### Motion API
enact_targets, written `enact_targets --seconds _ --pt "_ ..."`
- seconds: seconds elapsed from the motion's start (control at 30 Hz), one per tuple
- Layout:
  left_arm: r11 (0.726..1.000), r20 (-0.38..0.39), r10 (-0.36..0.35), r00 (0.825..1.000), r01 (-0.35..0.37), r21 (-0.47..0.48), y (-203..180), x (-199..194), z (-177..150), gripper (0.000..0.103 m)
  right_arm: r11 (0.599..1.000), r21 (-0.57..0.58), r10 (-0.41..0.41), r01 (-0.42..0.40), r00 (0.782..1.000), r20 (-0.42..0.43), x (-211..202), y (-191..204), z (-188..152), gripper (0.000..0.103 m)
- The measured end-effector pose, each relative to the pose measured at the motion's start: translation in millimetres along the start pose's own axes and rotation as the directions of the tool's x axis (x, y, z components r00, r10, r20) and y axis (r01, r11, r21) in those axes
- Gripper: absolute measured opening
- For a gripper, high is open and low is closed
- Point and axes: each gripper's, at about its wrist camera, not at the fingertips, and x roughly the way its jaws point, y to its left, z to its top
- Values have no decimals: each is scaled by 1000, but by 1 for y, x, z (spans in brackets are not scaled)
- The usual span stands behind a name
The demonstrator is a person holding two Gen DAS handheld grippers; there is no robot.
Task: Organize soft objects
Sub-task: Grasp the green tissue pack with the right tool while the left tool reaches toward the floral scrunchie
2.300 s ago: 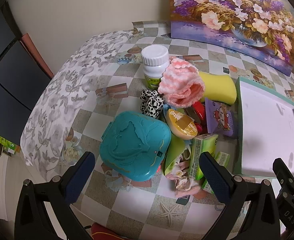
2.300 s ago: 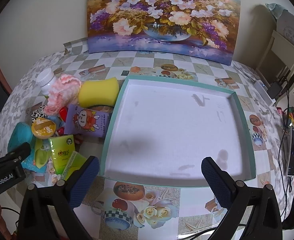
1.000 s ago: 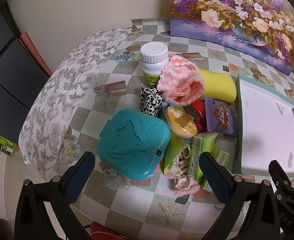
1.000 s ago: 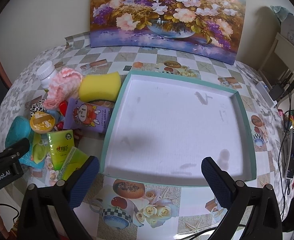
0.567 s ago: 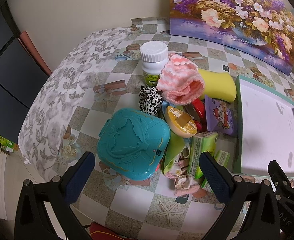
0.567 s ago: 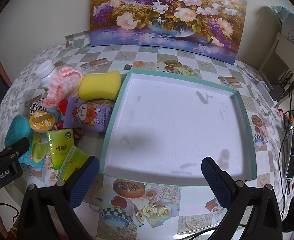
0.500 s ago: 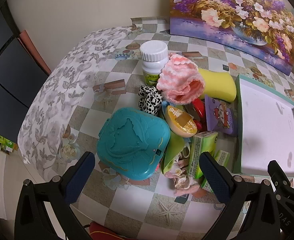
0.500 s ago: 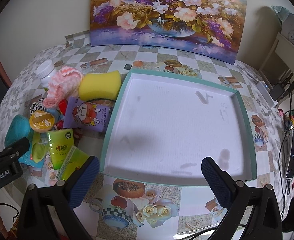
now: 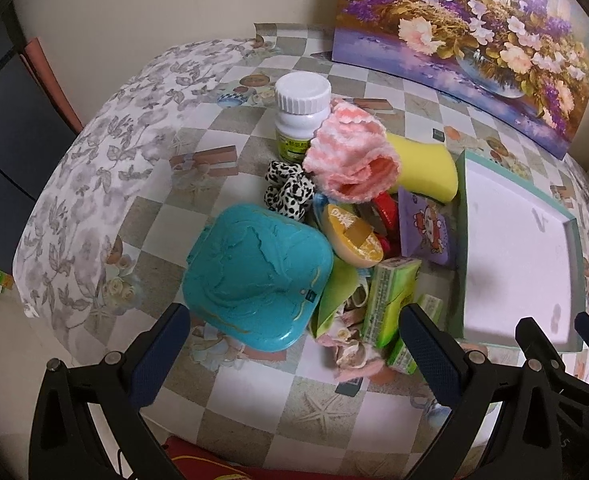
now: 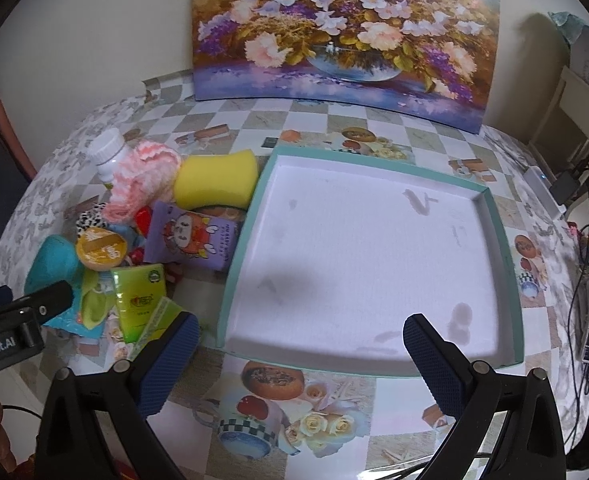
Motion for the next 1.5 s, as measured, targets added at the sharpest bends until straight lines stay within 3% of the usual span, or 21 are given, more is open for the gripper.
enact_targets --seconds 0.17,0.3,0.47,0.8,0.93,1.03,1.2,1.37,1.5 --pt "1000 -42 -17 999 17 -11 8 9 -3 103 995 -19 95 -95 995 -27 4 14 0 103" --pt "997 -110 -60 992 55 -51 17 24 -5 102 989 -21 146 -148 985 -96 18 27 -1 103" --pt "992 -140 -79 987 64 -109 31 36 -8 102 979 2 201 -204 963 -178 35 36 -6 96" --pt "988 -174 -92 980 68 -140 40 50 -8 102 966 76 258 -246 927 -273 61 48 -11 93" --pt "986 -185 -106 977 79 -148 40 54 -10 102 974 65 227 -218 936 -268 63 55 -11 92" --pt "984 -190 -109 976 79 -156 42 57 -11 102 959 105 283 -264 913 -295 67 57 -14 85" --pt "981 -185 -116 976 84 -174 45 60 -11 102 950 168 303 -262 904 -301 77 51 -12 85" --pt "978 -182 -114 977 78 -192 50 62 -11 102 932 233 344 -277 879 -331 98 51 -14 84" --pt "979 -194 -116 974 79 -190 51 65 -14 102 939 222 326 -263 886 -330 106 55 -14 80"
